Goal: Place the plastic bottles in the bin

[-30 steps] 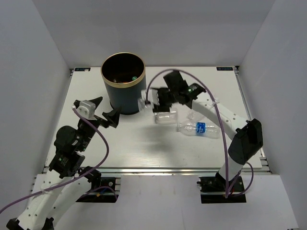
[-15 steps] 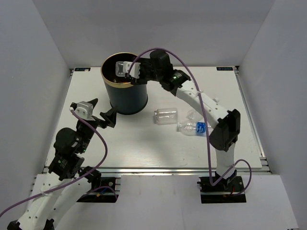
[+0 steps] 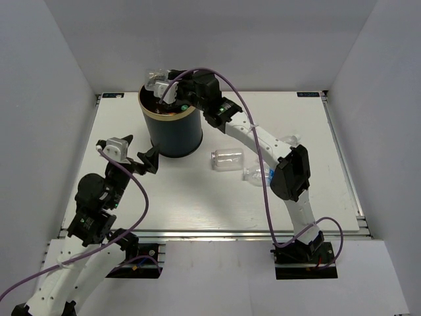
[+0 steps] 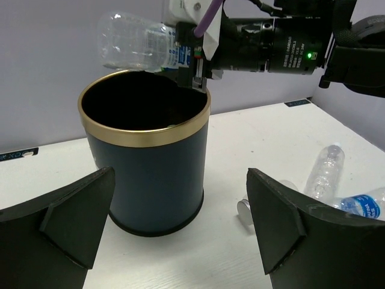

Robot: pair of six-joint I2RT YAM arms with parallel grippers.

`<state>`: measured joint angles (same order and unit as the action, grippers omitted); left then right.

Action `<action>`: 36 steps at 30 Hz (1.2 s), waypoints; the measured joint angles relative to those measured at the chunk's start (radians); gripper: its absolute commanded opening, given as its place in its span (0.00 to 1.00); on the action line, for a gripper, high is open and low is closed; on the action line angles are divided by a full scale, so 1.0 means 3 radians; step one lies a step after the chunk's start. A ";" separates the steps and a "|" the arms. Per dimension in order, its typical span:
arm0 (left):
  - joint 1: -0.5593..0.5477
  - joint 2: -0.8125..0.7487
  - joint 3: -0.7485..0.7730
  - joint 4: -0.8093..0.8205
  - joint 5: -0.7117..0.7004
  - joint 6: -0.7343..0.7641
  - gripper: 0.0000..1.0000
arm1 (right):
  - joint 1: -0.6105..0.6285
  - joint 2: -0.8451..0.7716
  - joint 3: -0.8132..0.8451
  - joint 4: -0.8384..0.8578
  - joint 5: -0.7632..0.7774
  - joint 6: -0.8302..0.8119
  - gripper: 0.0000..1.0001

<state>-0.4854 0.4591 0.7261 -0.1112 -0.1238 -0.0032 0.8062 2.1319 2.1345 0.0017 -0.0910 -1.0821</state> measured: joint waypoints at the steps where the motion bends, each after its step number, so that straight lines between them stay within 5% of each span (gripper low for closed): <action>1: 0.0005 0.0004 0.0000 -0.0004 0.0001 -0.0001 1.00 | 0.0000 0.0020 0.0039 0.0003 -0.0034 0.0018 0.46; 4: 0.0024 0.0020 0.0000 -0.0009 0.0018 0.0000 1.00 | -0.0003 0.0112 0.0139 -0.0009 -0.0203 0.0122 0.65; 7: 0.0036 0.0039 0.0000 -0.0014 0.0072 0.0011 1.00 | -0.0003 0.0228 0.0221 -0.0090 -0.0362 0.0251 0.73; 9: 0.0038 0.0058 0.0000 -0.0023 0.0154 0.0019 1.00 | -0.0003 0.0310 0.0264 -0.0145 -0.0448 0.0341 0.90; 18: 0.0064 0.0240 0.0000 0.0008 0.0666 0.0052 0.98 | -0.0037 0.0401 0.0432 -0.0195 -0.0460 0.0591 0.90; 22: 0.0064 0.0463 0.0000 0.0070 0.0969 0.0074 0.75 | -0.0083 0.0247 0.0436 -0.0221 -0.0369 0.0715 0.83; 23: 0.0064 0.0546 0.0000 0.0085 0.1067 0.0081 0.61 | -0.0100 0.0154 0.0385 -0.0216 -0.0296 0.0748 0.79; 25: 0.0064 0.0745 0.0010 0.0112 0.1260 0.0089 0.48 | -0.0155 -0.0127 0.0178 -0.0175 -0.0150 0.0804 0.62; 27: 0.0064 0.0963 0.0043 0.0123 0.1453 0.0109 0.36 | -0.0239 -0.0511 -0.0161 -0.0102 0.0057 0.0871 0.57; 29: 0.0047 0.1218 0.0107 0.0122 0.1607 0.0128 0.36 | -0.0365 -0.0973 -0.0607 -0.0089 0.0252 0.0959 0.51; 33: -0.0009 0.1862 0.0417 0.0100 0.1871 0.0181 0.57 | -0.0774 -0.1815 -0.1486 -0.0067 0.0479 0.1171 0.42; 34: -0.0041 0.2078 0.0538 0.0079 0.1916 0.0214 0.63 | -0.0922 -0.2037 -0.1795 -0.0075 0.0473 0.1236 0.49; 36: -0.0113 0.2433 0.0741 0.0000 0.1960 0.0290 0.80 | -0.1181 -0.2382 -0.2299 -0.0132 0.0401 0.1359 0.78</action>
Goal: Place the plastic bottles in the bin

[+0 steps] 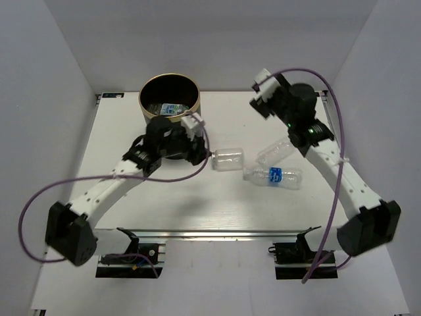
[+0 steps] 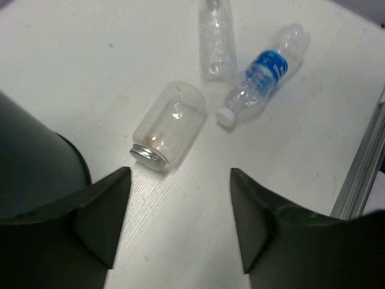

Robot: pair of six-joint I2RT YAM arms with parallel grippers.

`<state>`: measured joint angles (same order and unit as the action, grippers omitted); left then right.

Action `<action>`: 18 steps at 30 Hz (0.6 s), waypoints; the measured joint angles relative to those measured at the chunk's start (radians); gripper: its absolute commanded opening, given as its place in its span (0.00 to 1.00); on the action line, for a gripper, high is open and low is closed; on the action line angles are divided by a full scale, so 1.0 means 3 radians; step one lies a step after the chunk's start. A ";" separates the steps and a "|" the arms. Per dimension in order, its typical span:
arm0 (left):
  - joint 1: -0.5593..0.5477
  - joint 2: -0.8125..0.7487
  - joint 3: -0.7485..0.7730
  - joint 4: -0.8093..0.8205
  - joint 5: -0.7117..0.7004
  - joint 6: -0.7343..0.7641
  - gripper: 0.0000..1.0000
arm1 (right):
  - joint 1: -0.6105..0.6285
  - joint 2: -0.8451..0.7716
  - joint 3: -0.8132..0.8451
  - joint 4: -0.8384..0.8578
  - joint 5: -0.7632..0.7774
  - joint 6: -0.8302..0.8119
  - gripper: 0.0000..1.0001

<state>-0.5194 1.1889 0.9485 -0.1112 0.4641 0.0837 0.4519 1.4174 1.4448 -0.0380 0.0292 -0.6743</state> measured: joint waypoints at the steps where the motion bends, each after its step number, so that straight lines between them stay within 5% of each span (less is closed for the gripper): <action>1: -0.0056 0.0186 0.0120 -0.0090 0.0000 0.0047 0.85 | -0.0111 -0.0168 -0.0289 -0.0052 -0.0064 0.0039 0.89; 9: -0.0670 0.1455 0.1217 -0.0599 -0.0317 0.0492 0.96 | -0.0282 -0.1944 -0.2126 -0.0838 -0.0821 0.0284 0.90; 18: -0.0849 0.2707 0.2486 -0.1228 -0.0955 0.1010 1.00 | -0.0303 -0.3239 -0.2631 -0.1058 -0.0702 0.0399 0.90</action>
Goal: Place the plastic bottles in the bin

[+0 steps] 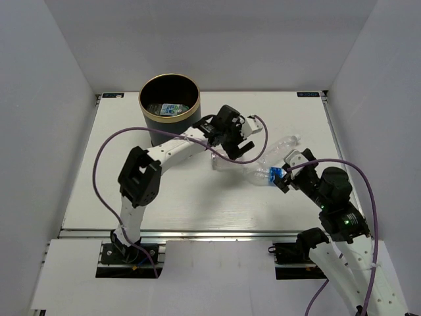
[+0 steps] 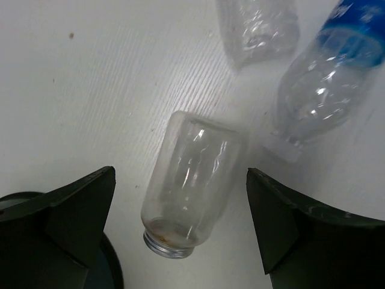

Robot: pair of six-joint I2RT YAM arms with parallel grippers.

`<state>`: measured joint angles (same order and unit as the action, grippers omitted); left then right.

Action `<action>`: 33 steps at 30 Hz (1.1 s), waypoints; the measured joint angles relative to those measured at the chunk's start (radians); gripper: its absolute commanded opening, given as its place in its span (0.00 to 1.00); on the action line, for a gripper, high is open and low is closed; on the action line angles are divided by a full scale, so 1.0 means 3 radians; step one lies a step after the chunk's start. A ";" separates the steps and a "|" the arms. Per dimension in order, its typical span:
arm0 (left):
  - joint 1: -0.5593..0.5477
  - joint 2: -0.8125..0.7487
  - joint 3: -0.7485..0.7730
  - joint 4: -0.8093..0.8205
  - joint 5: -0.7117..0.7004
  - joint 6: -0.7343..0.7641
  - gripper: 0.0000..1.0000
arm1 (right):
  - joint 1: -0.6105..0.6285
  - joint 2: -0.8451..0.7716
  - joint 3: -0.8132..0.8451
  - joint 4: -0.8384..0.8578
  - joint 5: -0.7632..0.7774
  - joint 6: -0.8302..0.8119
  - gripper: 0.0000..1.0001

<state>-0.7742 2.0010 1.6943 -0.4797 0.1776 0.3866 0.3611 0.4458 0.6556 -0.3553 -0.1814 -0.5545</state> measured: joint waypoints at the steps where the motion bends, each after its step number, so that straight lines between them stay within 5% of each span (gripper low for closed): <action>1: -0.0001 0.0109 0.0097 -0.0106 -0.0058 0.0050 1.00 | -0.0001 -0.0031 -0.0033 -0.0034 0.0043 0.0009 0.90; 9: 0.0001 0.0645 0.0482 -0.0632 -0.0299 0.0259 1.00 | -0.0001 -0.0113 -0.0064 -0.0131 0.0172 0.0092 0.90; 12: 0.0000 0.0662 0.0481 -0.0758 -0.0320 0.0318 0.99 | -0.0001 -0.0112 -0.0064 -0.0132 0.0158 0.0109 0.90; 16: 0.0000 0.0662 0.0415 -0.0793 -0.0354 0.0359 0.85 | -0.0001 -0.0112 -0.0064 -0.0131 0.0130 0.0141 0.90; 27: -0.0023 0.0670 0.0412 -0.0838 -0.0453 0.0337 0.81 | 0.0000 -0.0114 -0.0109 -0.0140 0.0025 0.0184 0.90; 33: -0.0032 0.0727 0.0505 -0.0909 -0.0537 0.0253 0.27 | 0.0000 -0.0146 -0.0127 -0.0140 -0.0032 0.0195 0.90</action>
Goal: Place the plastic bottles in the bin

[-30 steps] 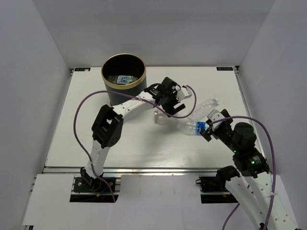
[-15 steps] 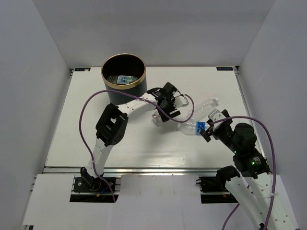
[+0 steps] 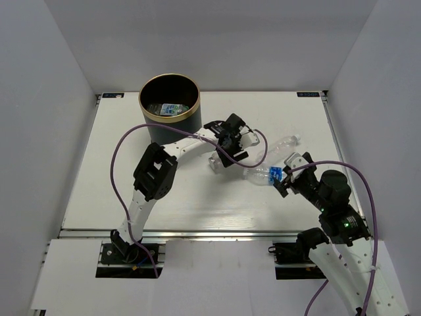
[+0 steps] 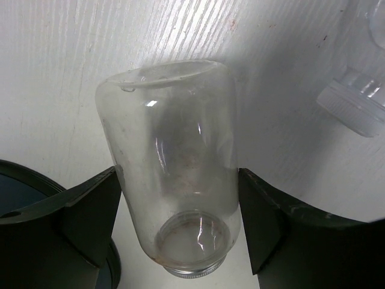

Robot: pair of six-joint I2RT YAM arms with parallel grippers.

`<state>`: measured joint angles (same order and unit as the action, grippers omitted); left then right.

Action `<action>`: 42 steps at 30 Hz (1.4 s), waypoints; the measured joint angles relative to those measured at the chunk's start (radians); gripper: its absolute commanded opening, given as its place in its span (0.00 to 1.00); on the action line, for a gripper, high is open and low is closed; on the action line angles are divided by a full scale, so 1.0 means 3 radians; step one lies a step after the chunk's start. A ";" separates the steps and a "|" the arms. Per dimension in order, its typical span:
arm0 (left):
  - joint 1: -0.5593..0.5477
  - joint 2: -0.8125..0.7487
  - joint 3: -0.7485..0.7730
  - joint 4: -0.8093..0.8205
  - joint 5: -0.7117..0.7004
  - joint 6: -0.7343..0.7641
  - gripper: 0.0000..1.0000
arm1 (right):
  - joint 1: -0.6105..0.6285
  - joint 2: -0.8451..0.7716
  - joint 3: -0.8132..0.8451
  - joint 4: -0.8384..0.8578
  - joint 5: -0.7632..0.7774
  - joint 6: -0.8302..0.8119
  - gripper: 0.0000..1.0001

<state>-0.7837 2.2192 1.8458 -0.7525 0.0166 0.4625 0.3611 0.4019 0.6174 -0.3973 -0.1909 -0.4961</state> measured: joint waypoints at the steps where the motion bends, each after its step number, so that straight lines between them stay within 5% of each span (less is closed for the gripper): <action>1: 0.0000 0.0013 0.0024 -0.0018 -0.0010 -0.0014 0.13 | 0.0000 -0.0009 -0.0006 -0.0001 -0.0005 0.0001 0.90; 5: -0.0017 0.0051 0.0097 -0.0080 -0.0045 -0.0071 0.00 | 0.0000 -0.0018 -0.0024 -0.0006 -0.0031 0.0001 0.90; 15: -0.0019 -0.0004 0.0284 -0.0149 -0.0028 -0.0314 0.00 | 0.0000 -0.0055 -0.0028 -0.0015 -0.0072 0.0022 0.90; 28: -0.0018 -0.0932 0.0486 0.0320 -0.0144 -0.0553 0.00 | 0.0000 -0.0095 -0.0041 -0.0017 -0.0074 0.0037 0.90; 33: -0.0004 -0.1425 0.0430 0.0721 -0.0483 -0.0585 0.00 | 0.0000 -0.0100 -0.0042 -0.0018 -0.0075 0.0036 0.90; 42: 0.0212 -0.2299 -0.0289 0.1792 -0.1808 -0.0422 0.00 | 0.0004 -0.0100 -0.0086 -0.0022 -0.0098 0.0034 0.90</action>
<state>-0.7200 1.5295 1.7592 -0.2150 -0.5259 0.3359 0.3622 0.3717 0.5915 -0.4038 -0.2203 -0.4858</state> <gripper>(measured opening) 0.839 0.900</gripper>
